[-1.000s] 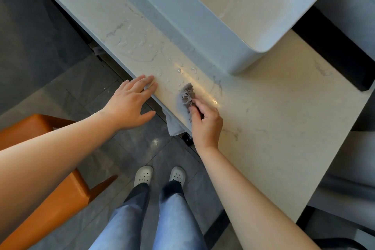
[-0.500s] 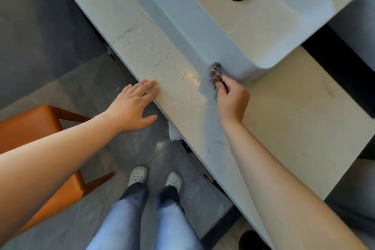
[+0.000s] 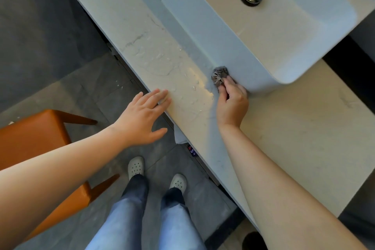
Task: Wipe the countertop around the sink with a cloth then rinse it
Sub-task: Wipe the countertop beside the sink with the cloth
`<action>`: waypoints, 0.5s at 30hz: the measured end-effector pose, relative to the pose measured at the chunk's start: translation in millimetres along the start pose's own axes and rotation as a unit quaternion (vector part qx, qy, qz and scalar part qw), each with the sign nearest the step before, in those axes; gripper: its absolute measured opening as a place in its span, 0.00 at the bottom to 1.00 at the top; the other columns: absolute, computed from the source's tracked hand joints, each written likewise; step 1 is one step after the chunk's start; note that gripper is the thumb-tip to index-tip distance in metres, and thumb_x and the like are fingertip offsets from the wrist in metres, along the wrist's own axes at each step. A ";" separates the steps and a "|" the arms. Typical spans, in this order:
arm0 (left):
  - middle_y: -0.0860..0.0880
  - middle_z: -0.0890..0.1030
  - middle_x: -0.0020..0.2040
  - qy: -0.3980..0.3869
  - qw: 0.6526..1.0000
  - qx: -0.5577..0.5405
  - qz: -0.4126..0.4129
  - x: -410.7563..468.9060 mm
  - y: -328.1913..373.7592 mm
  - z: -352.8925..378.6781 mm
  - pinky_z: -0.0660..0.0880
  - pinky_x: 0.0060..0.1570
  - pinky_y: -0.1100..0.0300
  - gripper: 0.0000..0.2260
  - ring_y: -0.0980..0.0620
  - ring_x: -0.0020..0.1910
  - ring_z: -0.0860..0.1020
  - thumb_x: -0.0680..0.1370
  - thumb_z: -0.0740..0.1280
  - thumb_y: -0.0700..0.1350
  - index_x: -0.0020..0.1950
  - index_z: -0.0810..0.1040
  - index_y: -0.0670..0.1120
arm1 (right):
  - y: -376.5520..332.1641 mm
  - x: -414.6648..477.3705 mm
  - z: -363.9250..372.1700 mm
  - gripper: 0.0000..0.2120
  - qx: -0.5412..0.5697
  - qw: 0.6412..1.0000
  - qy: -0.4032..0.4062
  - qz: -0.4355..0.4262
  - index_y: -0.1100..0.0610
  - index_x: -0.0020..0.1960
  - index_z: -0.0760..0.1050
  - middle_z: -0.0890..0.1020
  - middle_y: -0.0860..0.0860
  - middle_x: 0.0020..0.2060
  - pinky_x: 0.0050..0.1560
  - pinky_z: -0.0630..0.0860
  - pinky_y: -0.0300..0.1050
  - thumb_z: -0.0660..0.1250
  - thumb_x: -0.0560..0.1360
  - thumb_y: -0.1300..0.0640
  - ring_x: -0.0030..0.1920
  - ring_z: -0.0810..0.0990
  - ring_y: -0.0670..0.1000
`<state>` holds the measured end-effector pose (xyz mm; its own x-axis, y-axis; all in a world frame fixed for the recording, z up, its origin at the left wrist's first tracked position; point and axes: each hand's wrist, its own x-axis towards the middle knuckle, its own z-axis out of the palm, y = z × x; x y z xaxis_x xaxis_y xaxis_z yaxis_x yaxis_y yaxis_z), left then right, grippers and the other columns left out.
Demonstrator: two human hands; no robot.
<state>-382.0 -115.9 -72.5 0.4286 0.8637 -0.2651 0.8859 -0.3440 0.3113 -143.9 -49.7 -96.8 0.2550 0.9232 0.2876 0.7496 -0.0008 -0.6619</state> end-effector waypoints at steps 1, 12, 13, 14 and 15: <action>0.48 0.56 0.78 -0.001 1.000 0.000 0.009 0.0 -2.7 -1.1 0.53 0.73 0.42 0.37 0.47 0.76 0.53 0.71 0.53 0.64 0.77 0.58 0.48 | -1.1 -0.7 0.4 0.13 -0.006 1.000 0.002 0.004 0.61 0.55 0.81 0.83 0.54 0.54 0.58 0.70 0.40 0.67 0.71 0.64 0.55 0.80 0.56; 0.53 0.50 0.78 -0.044 0.994 -0.053 0.080 3.2 -34.3 -14.9 0.48 0.75 0.49 0.35 0.53 0.77 0.49 0.72 0.48 0.63 0.77 0.56 0.49 | -54.1 -93.2 -26.0 0.13 0.051 0.986 -0.153 0.030 0.54 0.54 0.82 0.84 0.47 0.52 0.56 0.76 0.40 0.70 0.71 0.64 0.52 0.81 0.46; 0.53 0.49 0.78 -0.048 0.994 -0.048 0.091 2.8 -36.8 -16.0 0.47 0.75 0.51 0.35 0.54 0.77 0.48 0.72 0.48 0.63 0.77 0.55 0.49 | -59.1 -94.5 -31.0 0.12 0.081 0.978 -0.176 0.073 0.53 0.55 0.82 0.84 0.46 0.50 0.55 0.77 0.40 0.70 0.72 0.63 0.51 0.81 0.45; 0.53 0.49 0.78 -0.049 0.993 -0.044 0.100 2.4 -38.9 -16.9 0.46 0.75 0.51 0.35 0.54 0.77 0.48 0.72 0.47 0.63 0.77 0.54 0.49 | -64.3 -93.6 -36.5 0.12 0.125 0.963 -0.204 0.126 0.53 0.55 0.82 0.84 0.44 0.48 0.53 0.78 0.40 0.70 0.73 0.62 0.50 0.82 0.43; 0.53 0.49 0.78 -0.049 0.992 -0.041 0.106 2.2 -40.0 -18.0 0.46 0.75 0.51 0.36 0.54 0.77 0.47 0.72 0.47 0.63 0.77 0.54 0.49 | -69.2 -91.2 -42.2 0.11 0.177 0.939 -0.233 0.179 0.53 0.55 0.82 0.85 0.44 0.47 0.52 0.78 0.39 0.70 0.73 0.61 0.50 0.82 0.43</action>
<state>-419.7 -93.6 -69.2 0.6228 0.7336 -0.2719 0.7580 -0.4797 0.4419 -193.3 -150.1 -47.9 0.0960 0.9561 -0.2768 0.3951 -0.2918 -0.8710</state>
